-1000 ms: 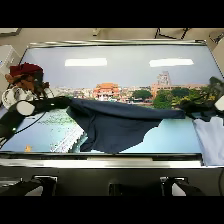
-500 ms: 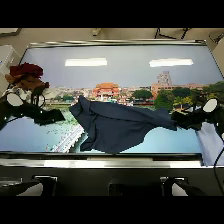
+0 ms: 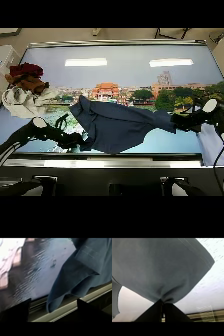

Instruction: Fold the clothes and pants, and hang the long-sleeved shirts on hangers.

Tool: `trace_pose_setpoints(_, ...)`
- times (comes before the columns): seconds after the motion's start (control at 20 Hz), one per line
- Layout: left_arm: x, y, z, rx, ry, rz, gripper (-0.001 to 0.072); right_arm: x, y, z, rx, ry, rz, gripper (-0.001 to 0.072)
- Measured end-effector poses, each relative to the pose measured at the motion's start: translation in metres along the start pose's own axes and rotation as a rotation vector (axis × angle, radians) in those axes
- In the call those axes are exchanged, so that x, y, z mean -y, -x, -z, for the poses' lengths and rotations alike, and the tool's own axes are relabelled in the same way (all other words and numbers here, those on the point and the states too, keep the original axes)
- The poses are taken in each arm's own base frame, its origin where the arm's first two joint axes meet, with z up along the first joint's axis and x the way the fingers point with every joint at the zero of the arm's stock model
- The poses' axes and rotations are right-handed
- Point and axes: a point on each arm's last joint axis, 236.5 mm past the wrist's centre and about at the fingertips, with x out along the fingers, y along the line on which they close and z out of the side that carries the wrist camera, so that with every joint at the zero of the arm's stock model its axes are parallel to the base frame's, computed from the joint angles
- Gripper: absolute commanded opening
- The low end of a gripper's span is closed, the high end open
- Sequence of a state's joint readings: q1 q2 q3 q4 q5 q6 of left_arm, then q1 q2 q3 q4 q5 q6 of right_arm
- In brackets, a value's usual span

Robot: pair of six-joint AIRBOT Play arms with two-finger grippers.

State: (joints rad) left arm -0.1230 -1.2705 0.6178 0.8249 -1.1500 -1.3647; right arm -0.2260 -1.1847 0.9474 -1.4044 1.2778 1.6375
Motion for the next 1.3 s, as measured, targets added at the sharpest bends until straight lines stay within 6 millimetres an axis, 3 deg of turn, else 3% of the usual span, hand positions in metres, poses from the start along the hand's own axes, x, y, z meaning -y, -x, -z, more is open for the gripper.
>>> trace_pose_setpoints(0.05,0.005,-0.007,0.002,-0.006,-0.003,0.007,0.0375,-0.001,0.0,0.0,-0.001,-0.001,-0.003,0.0035)
trace_pose_setpoints(0.1,0.006,-0.013,0.003,-0.008,-0.007,0.004,0.0023,-0.001,0.0,0.001,-0.003,-0.001,-0.003,0.0034)
trace_pose_setpoints(0.25,0.016,-0.014,-0.006,0.021,-0.042,0.013,0.0021,-0.003,0.003,-0.001,0.003,0.003,-0.01,0.0034)
trace_pose_setpoints(0.3,0.026,-0.005,-0.014,0.048,-0.083,0.023,0.0021,-0.004,0.009,-0.006,0.024,0.011,-0.013,0.0033)
trace_pose_setpoints(0.4,0.064,0.038,-0.049,0.186,-0.227,0.053,0.0021,-0.012,0.039,-0.03,0.13,0.05,-0.023,0.0033)
trace_pose_setpoints(0.45,0.091,0.076,-0.07,0.292,-0.321,0.065,0.0021,-0.019,0.069,-0.052,0.235,0.073,-0.03,0.0034)
trace_pose_setpoints(0.55,0.158,0.188,-0.107,0.596,-0.508,0.07,0.0021,-0.033,0.157,-0.1,0.516,0.119,-0.033,0.0034)
trace_pose_setpoints(0.6,0.193,0.255,-0.112,0.768,-0.592,0.072,0.0022,-0.04,0.214,-0.12,0.691,0.138,-0.03,0.0034)
trace_pose_setpoints(0.65,0.23,0.331,-0.106,0.967,-0.675,0.07,0.0021,-0.046,0.286,-0.134,0.898,0.157,-0.023,0.0034)
trace_pose_setpoints(0.7,0.264,0.404,-0.086,1.158,-0.742,0.071,0.0022,-0.052,0.353,-0.136,1.084,0.171,-0.021,0.0034)
trace_pose_setpoints(0.75,0.291,0.462,-0.057,1.314,-0.798,0.074,0.0022,-0.058,0.42,-0.127,1.264,0.182,-0.025,0.0034)
trace_pose_setpoints(0.8,0.314,0.511,-0.02,1.459,-0.844,0.087,0.0021,-0.062,0.474,-0.111,1.408,0.191,-0.028,0.0034)
trace_pose_setpoints(0.85,0.33,0.543,0.013,1.565,-0.878,0.099,0.0022,-0.064,0.52,-0.089,1.535,0.199,-0.026,0.0034)
trace_pose_setpoints(0.95,0.348,0.58,0.067,1.712,-0.921,0.119,0.0021,-0.065,0.58,-0.05,1.705,0.205,-0.025,0.0034)
trace_pose_setpoints(1.05,0.353,0.596,0.094,1.793,-0.929,0.133,0.0022,-0.064,0.612,-0.024,1.809,0.207,-0.015,0.0033)
trace_pose_setpoints(1.2,0.347,0.607,0.097,1.852,-0.895,0.125,0.0022,-0.062,0.637,-0.014,1.904,0.207,0.007,0.0034)
trace_pose_setpoints(1.3,0.337,0.598,0.073,1.807,-0.856,0.117,0.0022,-0.063,0.637,-0.028,1.91,0.191,-0.014,0.0034)
